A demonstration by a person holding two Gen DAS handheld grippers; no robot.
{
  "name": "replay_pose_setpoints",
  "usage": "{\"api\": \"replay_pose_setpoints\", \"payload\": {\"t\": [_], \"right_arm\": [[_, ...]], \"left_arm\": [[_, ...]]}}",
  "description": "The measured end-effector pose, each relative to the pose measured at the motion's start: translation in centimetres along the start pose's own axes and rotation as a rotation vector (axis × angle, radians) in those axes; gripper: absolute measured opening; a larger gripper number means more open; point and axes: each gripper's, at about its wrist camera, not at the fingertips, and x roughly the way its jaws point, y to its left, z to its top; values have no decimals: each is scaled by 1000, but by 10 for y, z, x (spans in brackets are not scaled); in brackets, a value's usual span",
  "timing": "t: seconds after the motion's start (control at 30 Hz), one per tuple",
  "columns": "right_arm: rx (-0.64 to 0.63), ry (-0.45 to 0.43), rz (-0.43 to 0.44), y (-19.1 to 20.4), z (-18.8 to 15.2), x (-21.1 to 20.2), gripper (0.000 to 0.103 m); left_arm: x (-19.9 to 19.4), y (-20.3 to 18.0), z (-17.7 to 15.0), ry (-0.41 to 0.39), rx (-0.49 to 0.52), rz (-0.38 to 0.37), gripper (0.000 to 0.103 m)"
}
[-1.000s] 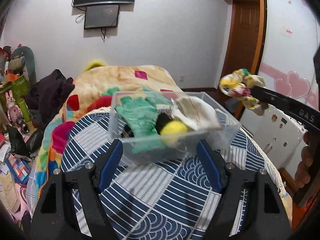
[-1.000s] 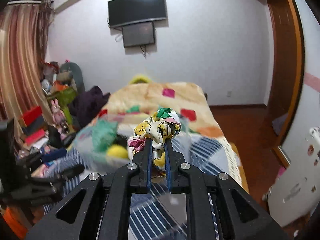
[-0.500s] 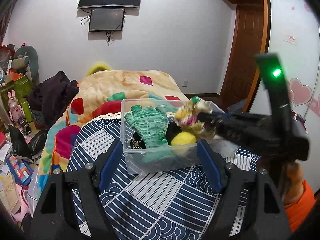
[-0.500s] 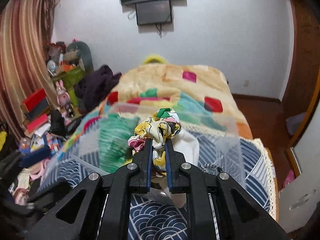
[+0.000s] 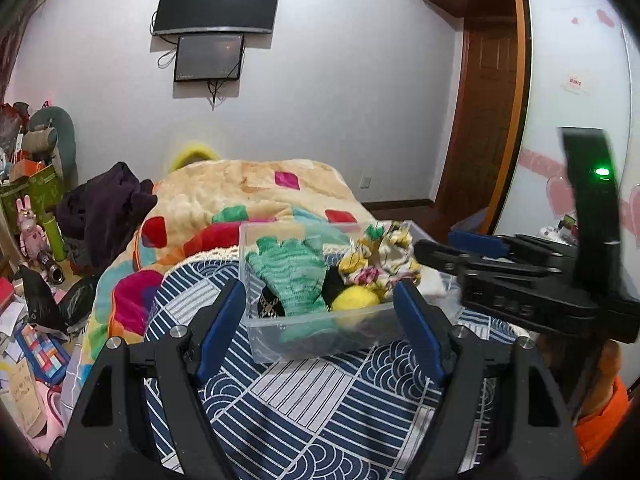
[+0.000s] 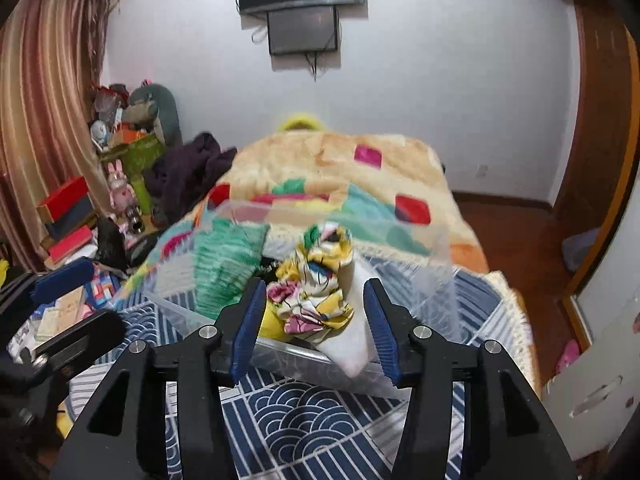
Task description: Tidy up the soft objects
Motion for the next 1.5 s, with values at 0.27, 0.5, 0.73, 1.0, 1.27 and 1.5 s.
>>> {"api": "replay_pose_setpoints", "payload": {"t": [0.27, 0.5, 0.73, 1.0, 1.27, 1.5], "right_arm": [[12, -163, -4, -1, 11, -69, 60], [-6, -266, -16, 8, 13, -106, 78], [-15, -318, -19, 16, 12, -118, 90], [-11, -349, -29, 22, 1, -121, 103], [-2, -351, -26, 20, -2, -122, 103], [21, -354, -26, 16, -4, -125, 103]], "left_arm": [[-33, -7, 19, -82, 21, -20, 76], [-69, -13, 35, -162, 31, -44, 81], [-94, -18, 41, -227, 47, -23, 102], [-101, -20, 39, -232, 47, -12, 103], [-99, -21, 40, -229, 47, -14, 103], [-99, -21, 40, -228, 47, -14, 103]]}}
